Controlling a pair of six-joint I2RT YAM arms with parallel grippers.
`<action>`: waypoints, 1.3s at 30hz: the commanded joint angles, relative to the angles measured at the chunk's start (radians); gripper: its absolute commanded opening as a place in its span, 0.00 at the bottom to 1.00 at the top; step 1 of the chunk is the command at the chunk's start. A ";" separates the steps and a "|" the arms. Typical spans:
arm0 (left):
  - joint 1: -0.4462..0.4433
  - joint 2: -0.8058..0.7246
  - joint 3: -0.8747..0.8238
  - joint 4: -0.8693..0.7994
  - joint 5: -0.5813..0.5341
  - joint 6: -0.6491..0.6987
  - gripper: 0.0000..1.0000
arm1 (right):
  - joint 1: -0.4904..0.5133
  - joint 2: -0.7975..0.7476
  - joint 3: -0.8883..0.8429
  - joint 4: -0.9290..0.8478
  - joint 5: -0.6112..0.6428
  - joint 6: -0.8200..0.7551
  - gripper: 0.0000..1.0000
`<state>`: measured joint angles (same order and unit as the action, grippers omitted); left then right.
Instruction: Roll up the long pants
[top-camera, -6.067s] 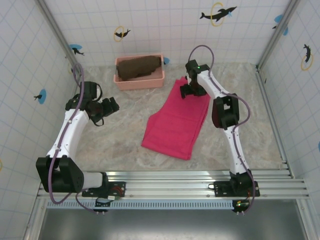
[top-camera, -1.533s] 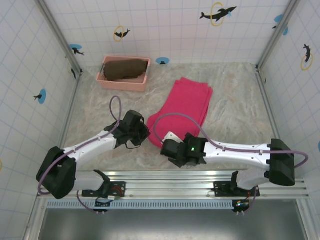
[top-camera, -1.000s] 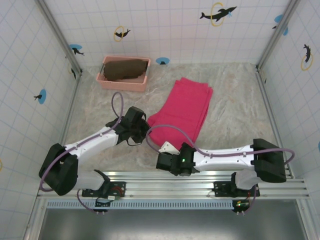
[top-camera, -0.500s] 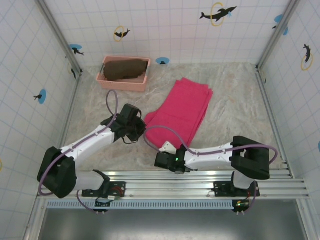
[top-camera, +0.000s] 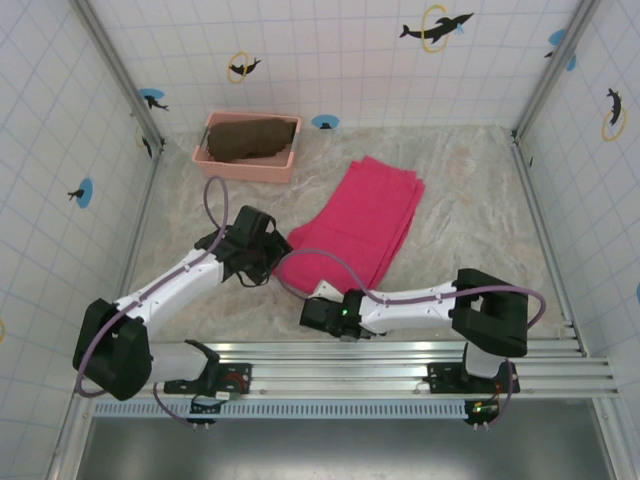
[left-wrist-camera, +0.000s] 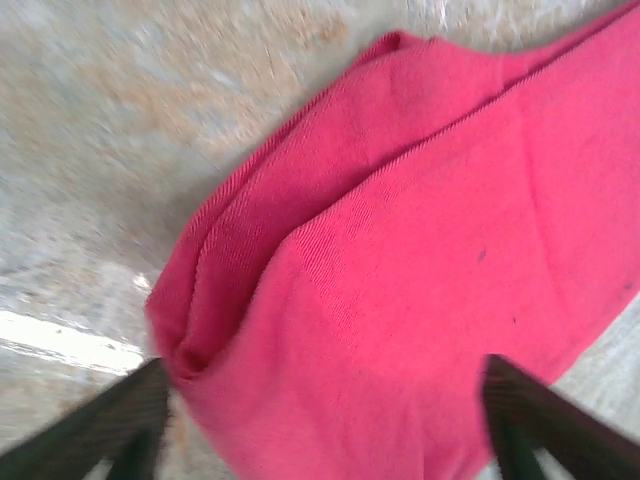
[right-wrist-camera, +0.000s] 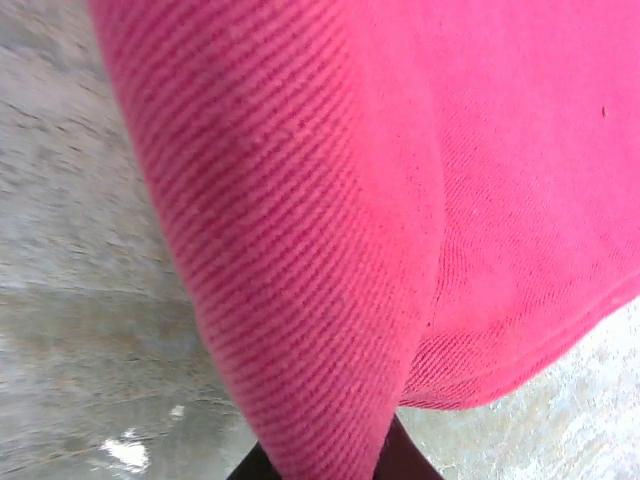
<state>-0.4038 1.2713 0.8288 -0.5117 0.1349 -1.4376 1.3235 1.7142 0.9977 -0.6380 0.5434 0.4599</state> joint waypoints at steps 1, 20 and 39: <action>0.016 -0.057 0.020 -0.100 -0.072 0.064 0.97 | 0.003 -0.049 0.059 -0.027 -0.074 -0.071 0.00; 0.007 -0.297 -0.281 0.100 -0.033 -0.192 0.97 | -0.113 -0.079 0.007 0.057 -0.272 -0.127 0.00; -0.021 -0.098 -0.299 0.338 -0.010 -0.259 0.89 | -0.176 -0.047 0.039 0.084 -0.308 -0.152 0.00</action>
<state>-0.4191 1.1538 0.5190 -0.2165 0.1257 -1.6810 1.1683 1.6535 1.0130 -0.5793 0.2298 0.3264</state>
